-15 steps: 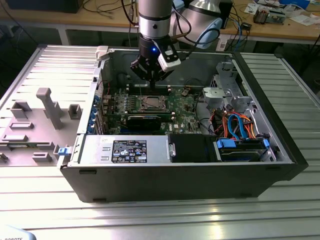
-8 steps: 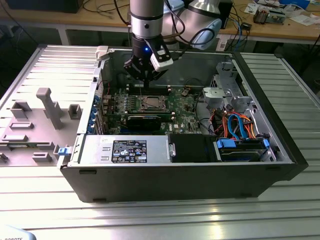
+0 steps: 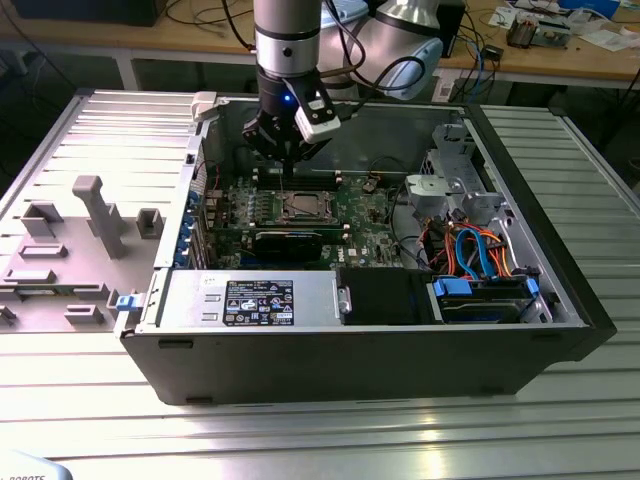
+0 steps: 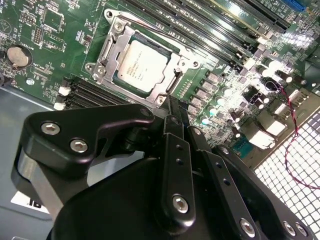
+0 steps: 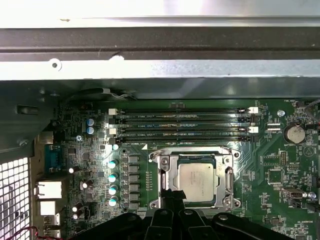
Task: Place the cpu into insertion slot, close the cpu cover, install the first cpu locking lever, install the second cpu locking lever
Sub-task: 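Install the first cpu locking lever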
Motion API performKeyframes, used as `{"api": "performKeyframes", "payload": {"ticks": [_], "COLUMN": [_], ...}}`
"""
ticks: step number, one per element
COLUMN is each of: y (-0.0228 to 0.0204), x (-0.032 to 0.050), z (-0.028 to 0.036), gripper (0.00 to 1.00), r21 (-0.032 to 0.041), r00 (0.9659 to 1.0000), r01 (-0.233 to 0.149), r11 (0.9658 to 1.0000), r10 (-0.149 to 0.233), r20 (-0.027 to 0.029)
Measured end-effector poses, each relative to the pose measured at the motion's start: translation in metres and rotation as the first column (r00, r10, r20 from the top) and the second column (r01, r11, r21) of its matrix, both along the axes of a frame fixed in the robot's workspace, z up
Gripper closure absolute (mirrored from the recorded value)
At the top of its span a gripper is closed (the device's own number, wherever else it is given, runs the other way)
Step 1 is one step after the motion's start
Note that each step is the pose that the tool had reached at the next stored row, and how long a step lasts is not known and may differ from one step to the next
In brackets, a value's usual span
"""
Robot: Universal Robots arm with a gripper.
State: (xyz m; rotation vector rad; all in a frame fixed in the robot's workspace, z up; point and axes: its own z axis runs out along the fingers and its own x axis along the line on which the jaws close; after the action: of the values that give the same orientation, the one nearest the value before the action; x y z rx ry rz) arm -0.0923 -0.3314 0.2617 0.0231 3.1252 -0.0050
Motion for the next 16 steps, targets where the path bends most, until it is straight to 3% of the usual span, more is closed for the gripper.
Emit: {"api": "performKeyframes", "payload": {"ticks": [3, 8, 16], "y": [0.0, 0.0, 0.0], "x": [-0.0009, -0.0091, -0.0114], "z": [0.0, 0.0, 0.0], "gripper": [0.89, 0.89, 0.89], "r21": [0.0001, 0.0, 0.0], "r00": [1.0, 1.0, 1.0], "r01": [0.0, 0.0, 0.0], "r11": [1.0, 1.0, 1.0], "r10": [0.0, 0.0, 0.0], "r20": [0.0001, 0.0001, 0.0]}}
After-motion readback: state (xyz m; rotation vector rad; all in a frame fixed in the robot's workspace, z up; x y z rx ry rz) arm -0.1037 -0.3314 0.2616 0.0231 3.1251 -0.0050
